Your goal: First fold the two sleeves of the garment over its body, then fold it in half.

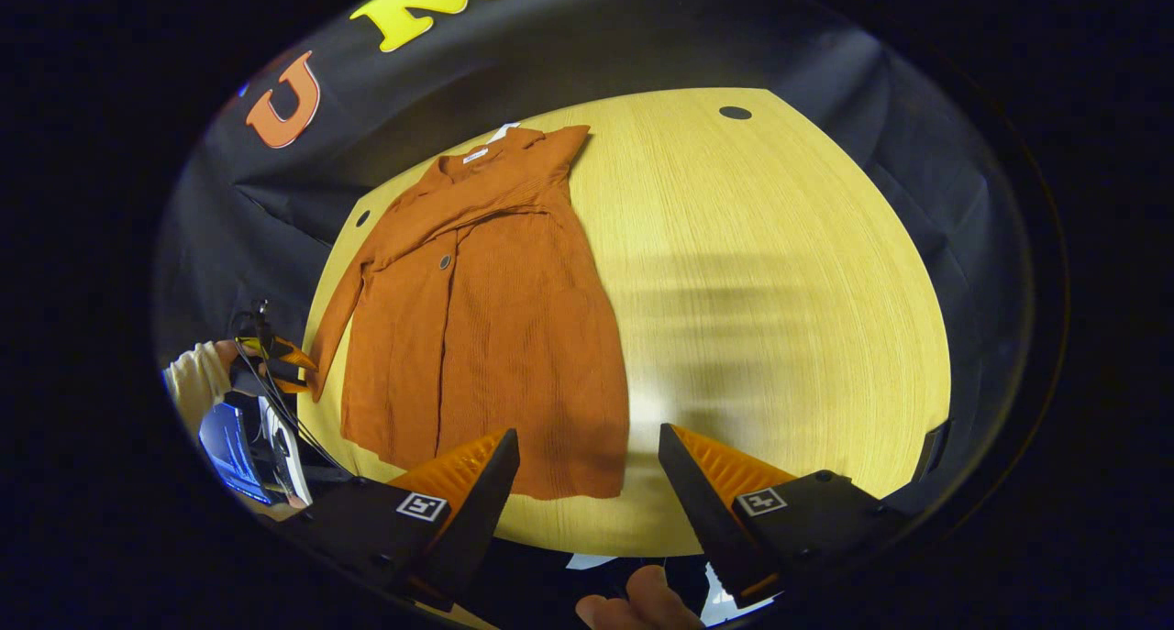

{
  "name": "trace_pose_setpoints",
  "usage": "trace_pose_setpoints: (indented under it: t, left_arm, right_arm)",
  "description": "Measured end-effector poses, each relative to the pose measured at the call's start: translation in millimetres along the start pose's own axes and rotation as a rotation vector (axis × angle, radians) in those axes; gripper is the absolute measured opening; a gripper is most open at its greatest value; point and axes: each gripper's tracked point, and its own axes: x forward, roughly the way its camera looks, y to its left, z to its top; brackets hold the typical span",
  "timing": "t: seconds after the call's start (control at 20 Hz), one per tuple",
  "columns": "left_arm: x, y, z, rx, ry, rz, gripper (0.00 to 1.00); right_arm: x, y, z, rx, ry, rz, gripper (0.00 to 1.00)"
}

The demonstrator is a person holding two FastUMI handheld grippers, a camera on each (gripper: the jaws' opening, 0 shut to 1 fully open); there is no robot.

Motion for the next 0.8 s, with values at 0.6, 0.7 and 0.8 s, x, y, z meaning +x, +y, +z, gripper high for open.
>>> trace_pose_setpoints:
  t: [0.6,0.7,0.8]
  left_arm:
    - [-13.9,-44.2,-9.0,0.188,-0.027,0.015,0.03]
    - [-28.5,-66.6,-7.7,0.219,-0.05,-0.014,0.03]
    - [-48.2,-96.3,-9.1,0.263,-0.076,-0.07,0.04]
  right_arm:
    - [-12.0,-40.7,-18.9,0.039,0.011,-0.052,0.98]
    - [-11.0,-45.8,-25.3,0.058,0.019,-0.038,0.98]
    - [-9.5,-52.6,-29.0,0.071,0.023,-0.029,0.98]
